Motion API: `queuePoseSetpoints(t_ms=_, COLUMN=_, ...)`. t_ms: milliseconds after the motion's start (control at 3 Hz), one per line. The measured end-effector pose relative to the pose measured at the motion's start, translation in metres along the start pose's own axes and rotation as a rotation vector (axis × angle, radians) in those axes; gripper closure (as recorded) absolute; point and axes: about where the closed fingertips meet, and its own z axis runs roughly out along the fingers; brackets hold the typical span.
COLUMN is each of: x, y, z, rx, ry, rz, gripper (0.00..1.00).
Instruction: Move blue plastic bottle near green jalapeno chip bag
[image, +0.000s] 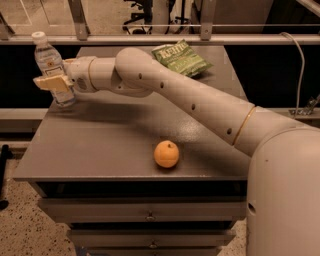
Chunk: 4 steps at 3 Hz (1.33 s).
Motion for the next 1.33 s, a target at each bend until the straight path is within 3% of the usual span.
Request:
queuePoseSetpoints(t_ms=333, x=-0.008, y=-0.018, z=-0.027, rx=0.064, ry=0.008, rz=-0.025, gripper=0.86)
queuePoseSetpoints(t_ms=667, x=-0.026, y=-0.046, z=-0.078, rx=0.156, ry=0.064, rz=-0.086, gripper=1.0)
queuePoseSetpoints(t_ms=1000, x=-0.026, y=-0.046, z=-0.078, rx=0.156, ry=0.064, rz=-0.086, gripper=1.0)
queuePoseSetpoints(t_ms=1333, x=-0.025, y=-0.055, z=-0.092, rx=0.202, ry=0.078, rz=-0.081, gripper=1.0)
